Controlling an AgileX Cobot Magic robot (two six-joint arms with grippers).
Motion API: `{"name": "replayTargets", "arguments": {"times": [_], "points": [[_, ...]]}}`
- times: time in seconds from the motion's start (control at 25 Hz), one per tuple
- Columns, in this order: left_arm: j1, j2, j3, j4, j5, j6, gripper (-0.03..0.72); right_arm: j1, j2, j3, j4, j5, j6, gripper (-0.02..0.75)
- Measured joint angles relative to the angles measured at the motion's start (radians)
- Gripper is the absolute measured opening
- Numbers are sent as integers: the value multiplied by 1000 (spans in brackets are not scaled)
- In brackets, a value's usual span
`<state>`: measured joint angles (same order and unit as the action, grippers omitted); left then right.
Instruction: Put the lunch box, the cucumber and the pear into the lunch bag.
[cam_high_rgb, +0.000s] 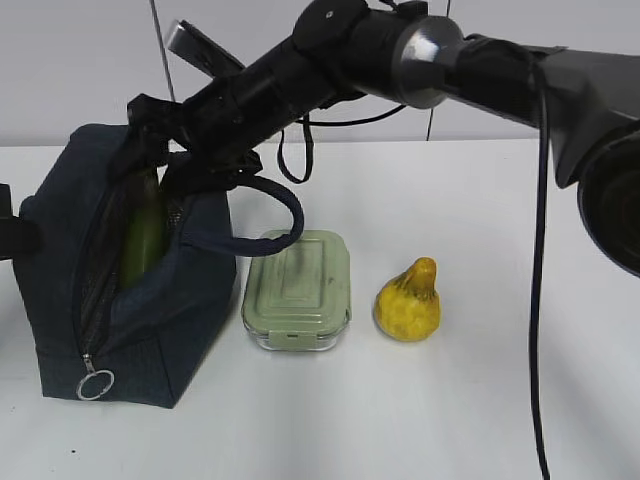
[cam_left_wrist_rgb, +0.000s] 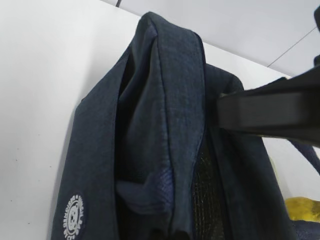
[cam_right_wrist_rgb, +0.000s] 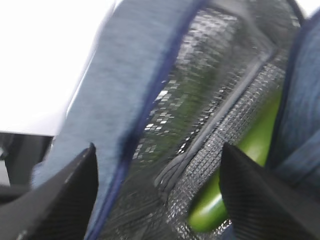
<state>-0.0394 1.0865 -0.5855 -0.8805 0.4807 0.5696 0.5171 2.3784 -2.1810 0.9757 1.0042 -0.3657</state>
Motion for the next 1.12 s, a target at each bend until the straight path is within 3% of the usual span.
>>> {"name": "replayTargets", "arguments": {"times": [0.24,0.52,0.68,0.96,1.12], "points": [[0,0,0,0,-3,0,-13,-43,0,-163,-98,143,17,571],[0,0,0,0,-10,0,-13,-64,-2,-326,-490,230,167,566],[0,0,0,0,-18,0,-13,-64,-13,-332,-680,243,276,553],[0,0,0,-1,-20,0,-13,-64,-121,-310,-840,247,330,491],[0,0,0,-1,-20,0,-13,-64,-254,-187,-940,249,330,489]]}}
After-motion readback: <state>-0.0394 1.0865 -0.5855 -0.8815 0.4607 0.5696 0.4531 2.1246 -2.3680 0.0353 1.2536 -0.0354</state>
